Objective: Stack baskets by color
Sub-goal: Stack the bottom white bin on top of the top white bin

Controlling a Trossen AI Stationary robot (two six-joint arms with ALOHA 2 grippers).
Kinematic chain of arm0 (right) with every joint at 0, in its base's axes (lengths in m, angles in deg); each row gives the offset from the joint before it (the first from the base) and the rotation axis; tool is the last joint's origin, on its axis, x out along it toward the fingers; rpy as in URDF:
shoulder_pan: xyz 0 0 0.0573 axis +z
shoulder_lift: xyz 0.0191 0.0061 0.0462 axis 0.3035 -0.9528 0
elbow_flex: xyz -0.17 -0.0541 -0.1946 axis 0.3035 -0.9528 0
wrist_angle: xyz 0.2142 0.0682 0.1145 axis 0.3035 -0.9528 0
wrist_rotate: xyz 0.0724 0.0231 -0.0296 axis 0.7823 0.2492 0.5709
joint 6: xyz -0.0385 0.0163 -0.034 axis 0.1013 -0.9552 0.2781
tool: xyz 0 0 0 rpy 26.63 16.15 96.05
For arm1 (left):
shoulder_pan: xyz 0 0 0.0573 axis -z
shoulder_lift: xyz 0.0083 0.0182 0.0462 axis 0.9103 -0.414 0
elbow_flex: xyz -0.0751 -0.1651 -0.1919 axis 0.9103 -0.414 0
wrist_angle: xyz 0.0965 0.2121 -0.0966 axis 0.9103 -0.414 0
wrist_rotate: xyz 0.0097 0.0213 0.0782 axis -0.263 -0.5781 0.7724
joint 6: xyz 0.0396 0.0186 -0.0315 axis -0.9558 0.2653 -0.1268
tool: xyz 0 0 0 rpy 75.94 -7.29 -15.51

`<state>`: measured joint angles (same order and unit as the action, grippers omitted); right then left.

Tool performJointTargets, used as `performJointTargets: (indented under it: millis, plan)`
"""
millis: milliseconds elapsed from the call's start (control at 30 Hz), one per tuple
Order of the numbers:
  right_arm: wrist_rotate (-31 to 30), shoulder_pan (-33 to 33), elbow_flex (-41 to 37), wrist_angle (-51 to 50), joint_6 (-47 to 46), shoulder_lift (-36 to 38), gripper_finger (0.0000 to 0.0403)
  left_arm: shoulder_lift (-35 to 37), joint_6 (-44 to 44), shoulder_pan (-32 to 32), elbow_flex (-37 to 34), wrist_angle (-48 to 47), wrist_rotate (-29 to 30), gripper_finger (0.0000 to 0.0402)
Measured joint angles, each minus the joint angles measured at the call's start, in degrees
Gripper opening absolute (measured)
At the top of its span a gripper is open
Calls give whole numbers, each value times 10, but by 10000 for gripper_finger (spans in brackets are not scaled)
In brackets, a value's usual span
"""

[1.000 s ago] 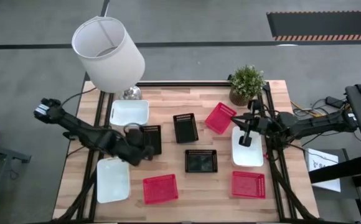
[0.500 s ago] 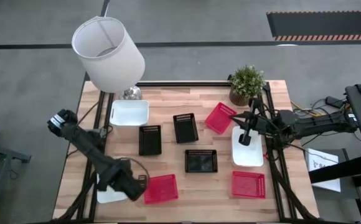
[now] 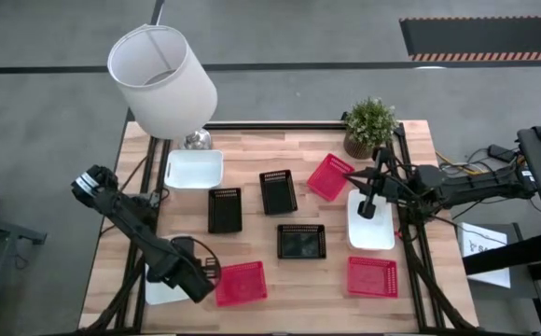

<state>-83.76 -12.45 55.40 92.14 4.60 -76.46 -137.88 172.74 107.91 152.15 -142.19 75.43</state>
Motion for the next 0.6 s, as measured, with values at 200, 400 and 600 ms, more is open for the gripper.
performJointTargets:
  millis: [200,400,600]
  plan:
    - [0,0,0,-4,-9,0,9,0,1,-3,-34,5,-3,126]
    - [0,0,0,-12,-19,0,9,0,2,-3,-53,18,-3,140]
    - [0,0,0,-14,-30,0,9,-2,2,-4,-81,54,5,141]
